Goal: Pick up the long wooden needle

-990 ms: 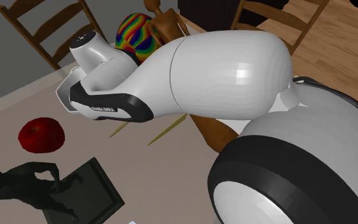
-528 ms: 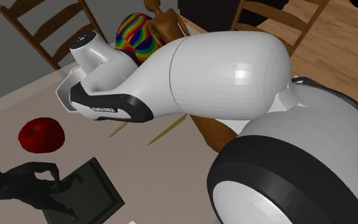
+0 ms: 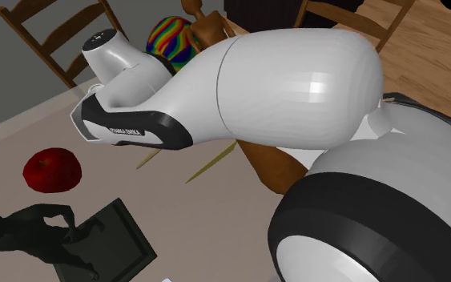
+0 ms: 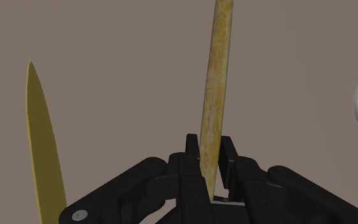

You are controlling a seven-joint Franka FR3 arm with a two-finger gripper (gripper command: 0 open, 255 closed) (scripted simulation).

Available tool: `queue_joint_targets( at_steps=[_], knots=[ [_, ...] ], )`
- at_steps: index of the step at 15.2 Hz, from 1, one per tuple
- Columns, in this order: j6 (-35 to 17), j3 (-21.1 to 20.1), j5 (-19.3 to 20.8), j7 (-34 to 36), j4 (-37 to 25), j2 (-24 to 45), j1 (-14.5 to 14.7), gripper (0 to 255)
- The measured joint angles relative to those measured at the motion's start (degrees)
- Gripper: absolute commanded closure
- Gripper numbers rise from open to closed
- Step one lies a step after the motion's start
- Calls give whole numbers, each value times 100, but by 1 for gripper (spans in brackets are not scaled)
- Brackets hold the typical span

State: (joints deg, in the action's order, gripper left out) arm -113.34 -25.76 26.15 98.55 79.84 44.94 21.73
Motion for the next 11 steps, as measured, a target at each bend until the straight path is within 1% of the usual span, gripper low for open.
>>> queue_joint_targets(
  at_steps=[11],
  knots=[
    [535, -120, -166, -125, -195, -369, -31, 255]
  ],
)
